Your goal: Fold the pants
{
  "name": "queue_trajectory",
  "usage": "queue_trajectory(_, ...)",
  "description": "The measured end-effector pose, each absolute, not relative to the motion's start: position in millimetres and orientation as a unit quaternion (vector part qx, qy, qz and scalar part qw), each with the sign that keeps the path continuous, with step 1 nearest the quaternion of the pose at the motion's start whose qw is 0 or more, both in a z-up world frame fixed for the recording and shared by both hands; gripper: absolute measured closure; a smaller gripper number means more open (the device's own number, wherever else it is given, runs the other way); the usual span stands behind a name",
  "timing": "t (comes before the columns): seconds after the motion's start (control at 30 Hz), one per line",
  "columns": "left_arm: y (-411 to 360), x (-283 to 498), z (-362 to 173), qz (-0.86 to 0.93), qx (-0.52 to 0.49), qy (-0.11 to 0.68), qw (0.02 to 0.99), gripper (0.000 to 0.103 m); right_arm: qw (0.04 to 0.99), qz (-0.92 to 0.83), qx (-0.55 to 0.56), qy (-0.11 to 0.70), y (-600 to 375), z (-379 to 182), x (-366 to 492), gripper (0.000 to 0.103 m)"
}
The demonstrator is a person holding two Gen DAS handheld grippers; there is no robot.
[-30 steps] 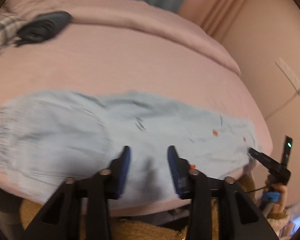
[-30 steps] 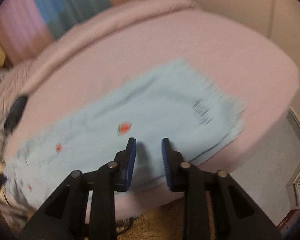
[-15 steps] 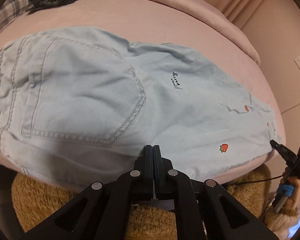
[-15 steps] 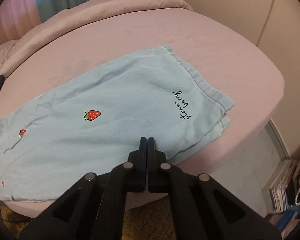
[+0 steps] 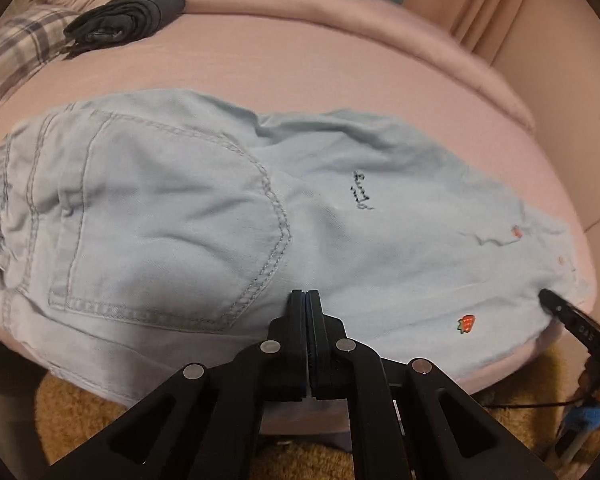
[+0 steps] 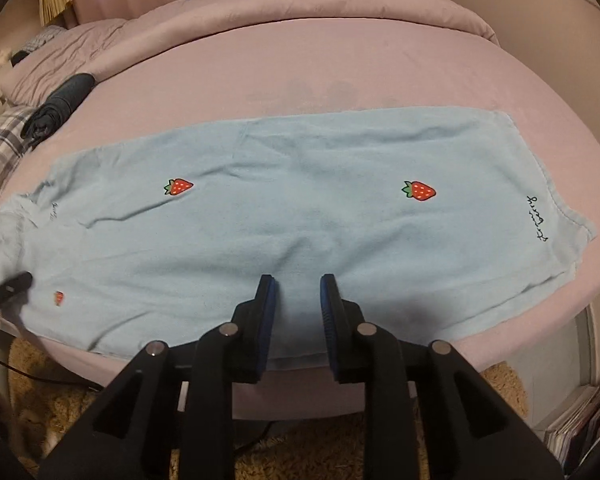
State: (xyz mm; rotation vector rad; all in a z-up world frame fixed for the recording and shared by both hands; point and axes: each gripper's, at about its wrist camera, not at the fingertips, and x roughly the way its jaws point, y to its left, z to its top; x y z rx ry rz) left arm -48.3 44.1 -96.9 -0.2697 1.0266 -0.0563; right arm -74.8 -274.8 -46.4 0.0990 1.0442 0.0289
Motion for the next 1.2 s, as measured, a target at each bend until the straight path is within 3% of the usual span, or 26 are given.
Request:
queue_trajectory(0.13, 60.3, -49.7, -82.1, -0.047, -0.149, 0.507, 0.848, 0.097, 0.853, 0.008, 0.066, 0.518, -275.7, -38.3, -67.0, 0.076)
queue_trajectory(0.23, 93.1, -47.1, -50.1, -0.051, -0.179, 0.475, 0.860, 0.097, 0.862, 0.037, 0.062, 0.501, -253.7, -17.9, -54.0, 0.073)
queue_trajectory(0.3, 113.6, -41.7, -31.1, -0.027, -0.174, 0.450, 0.875, 0.097, 0.869, 0.093, 0.075, 0.480, -228.1, 3.3, -39.5, 0.065)
queue_trajectory(0.37, 131.1, -31.0, -18.8, 0.022, -0.156, 0.435, 0.886, 0.097, 0.866, 0.170, 0.090, 0.461, -191.7, 20.8, -19.9, 0.047)
queue_trajectory(0.53, 159.7, -1.4, -35.4, 0.052, -0.146, 0.458, 0.875, 0.096, 0.821, 0.269, 0.067, 0.499, -90.8, 14.4, 29.4, 0.046)
queue_trajectory(0.67, 174.6, 6.1, -78.7, 0.052, -0.164, 0.499, 0.849, 0.096, 0.788, 0.285, 0.019, 0.546, -25.6, -19.8, 54.1, 0.049)
queue_trajectory(0.73, 176.3, 4.6, -95.3, 0.044, -0.164, 0.499, 0.850, 0.096, 0.806, 0.276, -0.057, 0.520, -7.3, -29.7, 50.0, 0.053)
queue_trajectory(0.77, 176.0, 0.2, -93.2, 0.042, -0.163, 0.486, 0.858, 0.096, 0.804, 0.277, -0.085, 0.520, 1.4, -38.0, 50.3, 0.067)
queue_trajectory(0.8, 173.7, -4.6, -91.3, 0.042, -0.160, 0.483, 0.860, 0.096, 0.790, 0.278, -0.092, 0.538, 5.8, -49.6, 51.7, 0.075)
queue_trajectory(0.93, 179.3, -14.8, -89.0, 0.040, -0.184, 0.478, 0.858, 0.096, 0.800, 0.270, -0.046, 0.534, -12.9, -53.3, 54.4, 0.093)
queue_trajectory(1.03, 180.3, -22.8, -87.7, 0.045, -0.190, 0.477, 0.857, 0.096, 0.804, 0.269, 0.002, 0.531, -24.6, -45.1, 64.1, 0.095)
queue_trajectory(1.2, 176.9, -33.6, -88.4, 0.049, -0.178, 0.478, 0.859, 0.096, 0.815, 0.240, -0.035, 0.526, -11.7, -68.4, 64.4, 0.095)
